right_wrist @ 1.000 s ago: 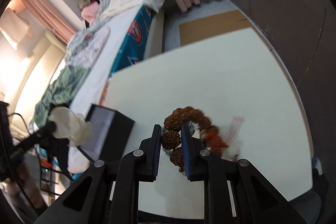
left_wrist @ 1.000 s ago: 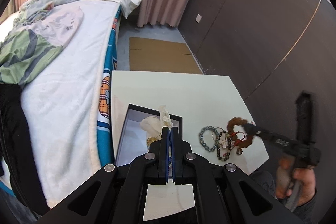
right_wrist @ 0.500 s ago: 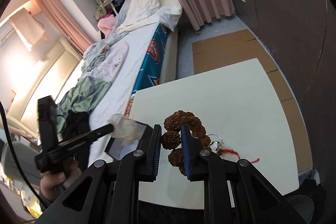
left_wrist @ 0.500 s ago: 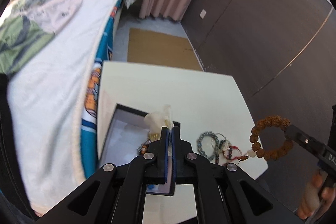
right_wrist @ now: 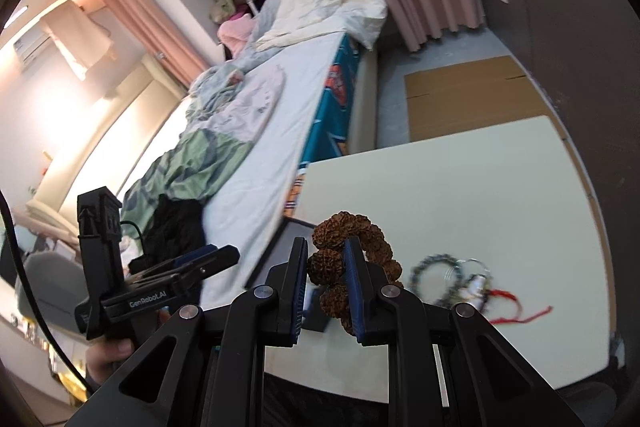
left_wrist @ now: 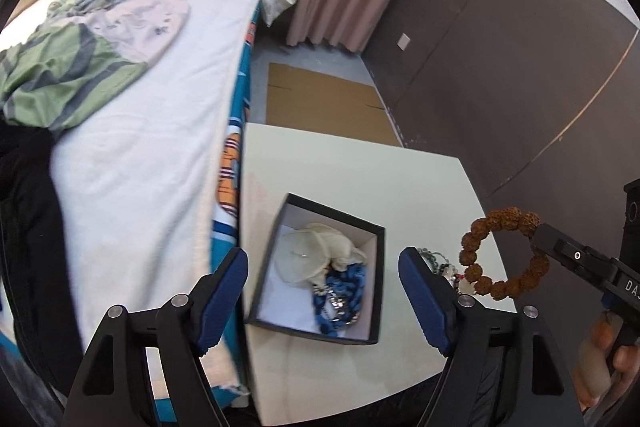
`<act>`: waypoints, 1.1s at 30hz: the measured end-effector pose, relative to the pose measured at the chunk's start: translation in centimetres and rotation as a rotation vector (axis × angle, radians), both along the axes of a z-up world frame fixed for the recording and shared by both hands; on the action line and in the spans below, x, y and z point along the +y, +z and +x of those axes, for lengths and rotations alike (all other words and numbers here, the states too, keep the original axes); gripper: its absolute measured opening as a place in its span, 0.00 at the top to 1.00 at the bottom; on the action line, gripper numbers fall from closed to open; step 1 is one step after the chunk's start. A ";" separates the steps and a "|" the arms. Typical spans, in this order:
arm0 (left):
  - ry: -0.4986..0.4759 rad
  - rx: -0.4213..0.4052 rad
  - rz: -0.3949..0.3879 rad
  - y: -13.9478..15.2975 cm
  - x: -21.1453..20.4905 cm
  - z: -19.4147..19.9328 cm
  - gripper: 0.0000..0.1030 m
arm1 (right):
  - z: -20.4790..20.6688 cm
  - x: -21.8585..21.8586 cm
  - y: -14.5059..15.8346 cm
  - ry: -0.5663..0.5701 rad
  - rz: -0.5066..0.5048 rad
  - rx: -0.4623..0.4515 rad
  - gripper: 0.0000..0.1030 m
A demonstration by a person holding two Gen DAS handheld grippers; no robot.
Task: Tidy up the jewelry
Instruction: 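Carry the brown bead bracelet into the box with the right tool and open it, then move the left tool toward the grey bead bracelet on the table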
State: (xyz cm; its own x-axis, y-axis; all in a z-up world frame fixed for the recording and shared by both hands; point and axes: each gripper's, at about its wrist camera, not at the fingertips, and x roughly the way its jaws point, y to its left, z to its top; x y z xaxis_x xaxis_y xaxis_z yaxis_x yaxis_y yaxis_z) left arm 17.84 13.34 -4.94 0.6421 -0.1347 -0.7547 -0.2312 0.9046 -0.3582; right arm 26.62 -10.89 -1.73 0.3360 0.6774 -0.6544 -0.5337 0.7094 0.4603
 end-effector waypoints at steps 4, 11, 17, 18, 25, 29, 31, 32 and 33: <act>0.027 -0.007 0.008 0.5 1.4 -1.1 0.24 | -0.5 2.7 0.4 0.048 0.012 -0.004 0.80; 0.077 -0.020 0.017 1.0 3.8 -3.3 0.24 | -0.7 7.7 0.7 0.118 0.061 0.019 0.80; 0.111 -0.009 0.023 0.9 5.3 -4.6 0.24 | -0.4 9.5 -0.4 0.127 0.163 0.069 0.80; 0.114 -0.008 0.024 0.8 5.4 -4.7 0.24 | 0.0 9.6 -1.2 0.115 0.157 0.093 0.80; 0.094 -0.009 0.019 0.8 4.7 -4.1 0.24 | 0.8 6.8 -5.5 0.025 0.017 0.220 0.46; 0.052 -0.006 0.020 0.6 2.9 -3.0 0.24 | 0.5 3.1 -4.8 -0.045 0.006 0.163 0.44; 0.028 -0.003 0.020 0.4 1.8 -2.5 0.24 | 0.7 1.2 -4.7 -0.077 0.008 0.161 0.44; 0.016 -0.001 0.023 0.4 1.2 -2.2 0.24 | 0.7 0.3 -4.6 -0.094 0.006 0.155 0.43; 0.002 0.001 0.024 0.4 0.6 -1.9 0.24 | 0.7 -0.5 -4.4 -0.110 0.004 0.149 0.43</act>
State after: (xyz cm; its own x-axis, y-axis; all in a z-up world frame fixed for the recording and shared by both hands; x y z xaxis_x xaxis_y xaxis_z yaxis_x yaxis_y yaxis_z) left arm 15.91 13.90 -4.57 0.6420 -0.1150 -0.7580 -0.2332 0.9126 -0.3360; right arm 27.36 -11.39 -6.17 0.3080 0.6445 -0.6998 -0.3783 0.7579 0.5315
